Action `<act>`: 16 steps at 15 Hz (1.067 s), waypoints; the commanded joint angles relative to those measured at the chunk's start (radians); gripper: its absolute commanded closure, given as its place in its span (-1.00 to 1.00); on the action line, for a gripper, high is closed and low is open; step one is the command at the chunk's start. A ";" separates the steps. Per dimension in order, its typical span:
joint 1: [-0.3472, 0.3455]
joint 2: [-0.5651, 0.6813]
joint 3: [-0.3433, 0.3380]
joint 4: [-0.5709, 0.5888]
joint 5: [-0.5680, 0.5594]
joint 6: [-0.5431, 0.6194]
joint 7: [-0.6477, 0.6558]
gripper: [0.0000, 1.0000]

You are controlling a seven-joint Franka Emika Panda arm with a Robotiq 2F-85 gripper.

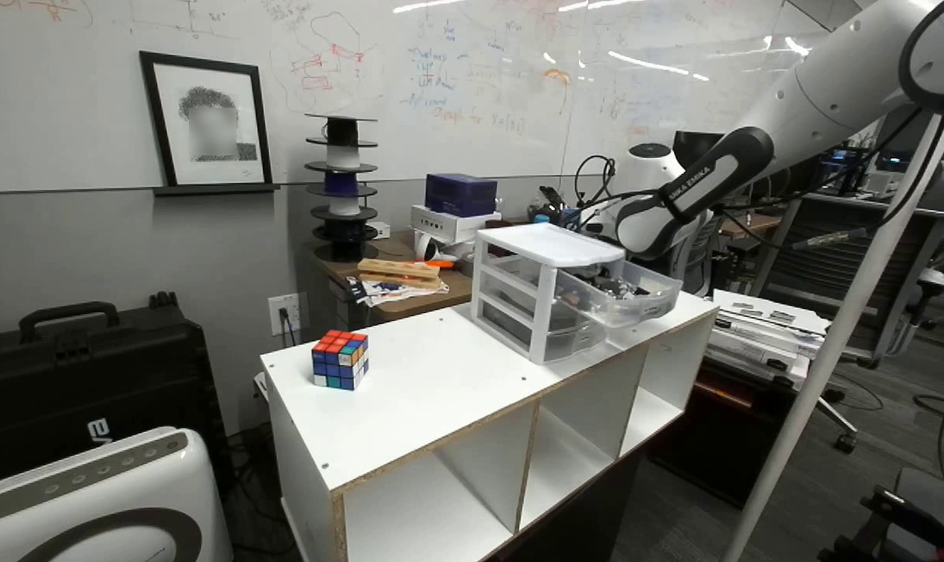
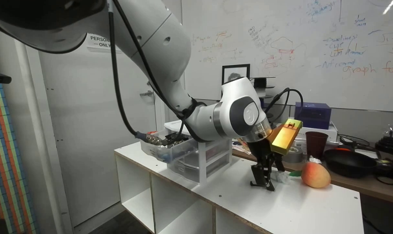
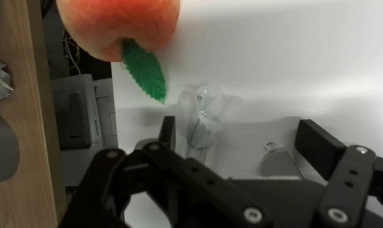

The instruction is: Put the plastic bag and grey thing on the table in the open drawer and then close the drawer

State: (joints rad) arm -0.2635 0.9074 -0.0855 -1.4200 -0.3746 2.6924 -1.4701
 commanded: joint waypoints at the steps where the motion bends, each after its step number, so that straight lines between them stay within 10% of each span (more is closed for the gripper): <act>1: -0.003 0.130 0.012 0.191 0.018 -0.039 -0.039 -0.88; 10: 0.003 0.205 0.017 0.358 0.030 -0.127 -0.084 0.74; 16: 0.027 0.072 -0.003 0.261 0.026 -0.188 -0.053 0.86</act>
State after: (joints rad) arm -0.2595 1.0643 -0.0780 -1.1035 -0.3680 2.5691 -1.5267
